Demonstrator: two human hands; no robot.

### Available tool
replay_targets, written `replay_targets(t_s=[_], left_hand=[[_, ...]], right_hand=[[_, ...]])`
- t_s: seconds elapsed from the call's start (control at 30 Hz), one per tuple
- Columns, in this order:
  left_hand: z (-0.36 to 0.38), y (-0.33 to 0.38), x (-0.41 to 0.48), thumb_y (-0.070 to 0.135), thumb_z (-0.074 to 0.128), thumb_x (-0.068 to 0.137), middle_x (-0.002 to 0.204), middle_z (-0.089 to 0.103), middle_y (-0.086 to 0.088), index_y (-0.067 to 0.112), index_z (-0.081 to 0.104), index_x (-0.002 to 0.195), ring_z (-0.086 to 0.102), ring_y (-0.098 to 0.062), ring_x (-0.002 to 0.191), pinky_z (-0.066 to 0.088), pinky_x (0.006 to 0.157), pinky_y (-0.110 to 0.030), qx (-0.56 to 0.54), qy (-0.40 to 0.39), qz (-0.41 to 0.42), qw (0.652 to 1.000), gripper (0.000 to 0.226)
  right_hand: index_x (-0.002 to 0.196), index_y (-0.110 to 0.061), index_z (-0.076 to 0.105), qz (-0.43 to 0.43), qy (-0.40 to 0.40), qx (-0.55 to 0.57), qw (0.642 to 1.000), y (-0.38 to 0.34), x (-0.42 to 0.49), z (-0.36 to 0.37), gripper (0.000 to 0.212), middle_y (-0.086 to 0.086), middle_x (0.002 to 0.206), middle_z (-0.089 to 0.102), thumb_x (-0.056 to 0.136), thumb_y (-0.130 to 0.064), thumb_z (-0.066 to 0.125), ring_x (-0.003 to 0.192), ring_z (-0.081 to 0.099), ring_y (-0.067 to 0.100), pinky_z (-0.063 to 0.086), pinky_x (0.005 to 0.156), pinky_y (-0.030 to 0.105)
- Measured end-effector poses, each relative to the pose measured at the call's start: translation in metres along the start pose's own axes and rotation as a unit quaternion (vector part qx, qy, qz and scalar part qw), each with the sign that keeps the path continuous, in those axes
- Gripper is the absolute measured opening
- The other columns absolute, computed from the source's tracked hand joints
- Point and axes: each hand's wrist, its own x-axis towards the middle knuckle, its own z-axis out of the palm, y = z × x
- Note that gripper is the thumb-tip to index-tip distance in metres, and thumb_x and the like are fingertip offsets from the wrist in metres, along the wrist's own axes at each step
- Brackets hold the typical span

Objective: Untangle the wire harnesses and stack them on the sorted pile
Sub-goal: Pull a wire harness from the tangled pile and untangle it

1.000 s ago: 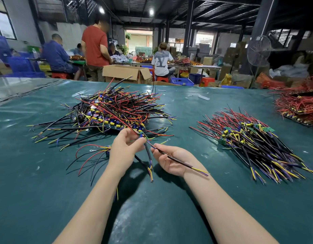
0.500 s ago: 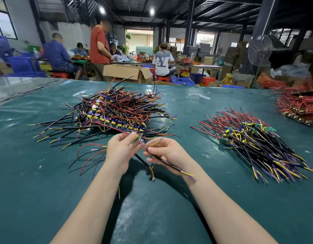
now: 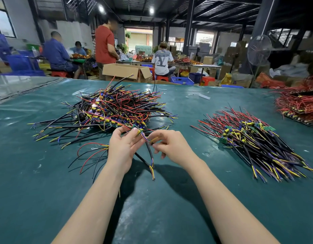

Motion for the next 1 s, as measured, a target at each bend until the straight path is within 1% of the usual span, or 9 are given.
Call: replay_targets(t_s=[0.13,0.23,0.3,0.4,0.53,0.63,0.73,0.87,1.0], left_hand=[[-0.001,-0.003,0.000,-0.002,0.046,0.093,0.078,0.055,-0.006,0.013,0.043,0.084,0.066,-0.012,0.059,0.056,0.056,-0.022,-0.037,0.002,0.001,0.999,0.017],[0.001,-0.005,-0.001,-0.002,0.045,0.093,0.078,0.055,-0.005,0.013,0.042,0.084,0.063,-0.017,0.068,0.057,0.059,-0.023,-0.042,0.000,-0.003,0.999,0.018],[0.002,-0.003,-0.001,-0.002,0.045,0.093,0.078,0.055,-0.006,0.012,0.043,0.083,0.064,-0.015,0.065,0.057,0.060,-0.022,-0.038,-0.007,0.003,0.999,0.017],[0.004,0.000,0.000,-0.001,0.046,0.093,0.074,0.056,-0.005,0.011,0.043,0.081,0.066,-0.012,0.059,0.056,0.059,-0.021,-0.034,-0.013,0.006,0.999,0.018],[0.004,0.000,-0.002,-0.001,0.047,0.093,0.060,0.063,0.001,0.011,0.043,0.080,0.067,-0.012,0.058,0.056,0.059,-0.020,-0.036,-0.017,0.000,0.999,0.018],[0.005,0.003,-0.003,0.000,0.046,0.093,0.056,0.064,0.004,0.012,0.044,0.080,0.067,-0.012,0.059,0.056,0.060,-0.020,-0.057,-0.035,-0.006,0.998,0.018],[0.008,0.005,-0.005,-0.001,0.045,0.093,0.056,0.065,0.004,0.012,0.044,0.078,0.067,-0.011,0.059,0.055,0.059,-0.019,-0.075,-0.049,-0.010,0.996,0.019],[0.012,0.007,-0.008,-0.002,0.043,0.093,0.055,0.063,0.003,0.012,0.044,0.077,0.068,-0.012,0.058,0.056,0.060,-0.020,-0.106,-0.053,-0.016,0.993,0.021],[0.014,0.006,-0.008,-0.001,0.043,0.093,0.057,0.064,0.002,0.012,0.045,0.078,0.067,-0.012,0.059,0.056,0.060,-0.020,-0.112,-0.058,-0.026,0.992,0.020]], right_hand=[[0.095,-0.004,0.066,0.033,0.007,0.059,0.998,0.005,0.002,0.005,0.026,0.001,0.063,0.055,0.083,0.011,0.048,0.060,0.048,0.018,0.038,0.048,0.019],[0.093,-0.006,0.063,0.054,0.009,0.127,0.990,0.005,0.000,0.008,0.024,0.000,0.064,0.054,0.089,0.007,0.043,0.045,0.037,0.004,0.029,0.043,0.012],[0.091,-0.012,0.062,0.052,0.017,0.147,0.988,0.004,0.001,0.010,0.026,-0.004,0.062,0.053,0.093,0.002,0.041,0.037,0.030,0.000,0.024,0.040,0.011],[0.090,-0.009,0.063,0.045,0.024,0.168,0.984,0.003,0.000,0.008,0.024,-0.005,0.061,0.053,0.094,-0.001,0.041,0.036,0.029,0.000,0.023,0.038,0.010],[0.075,-0.016,0.063,0.049,0.025,0.229,0.972,0.003,-0.003,0.008,0.027,-0.011,0.052,0.052,0.094,-0.007,0.046,0.039,0.028,0.001,0.021,0.038,0.011],[0.074,-0.015,0.067,0.076,0.020,0.305,0.949,0.003,-0.003,0.008,0.027,-0.009,0.052,0.050,0.093,-0.008,0.050,0.043,0.029,0.002,0.018,0.038,0.011],[0.057,-0.016,0.070,0.103,0.019,0.362,0.926,0.003,-0.002,0.007,0.038,-0.005,0.052,0.047,0.091,-0.009,0.053,0.041,0.029,0.002,0.017,0.036,0.011],[0.064,-0.011,0.064,0.136,0.026,0.366,0.920,0.001,-0.001,0.007,0.026,-0.007,0.046,0.037,0.089,-0.012,0.056,0.037,0.027,0.002,0.016,0.033,0.012],[0.062,-0.011,0.053,0.170,0.031,0.388,0.905,-0.003,0.000,0.005,0.028,-0.008,0.040,0.037,0.091,-0.012,0.053,0.030,0.026,0.002,0.015,0.032,0.011]])
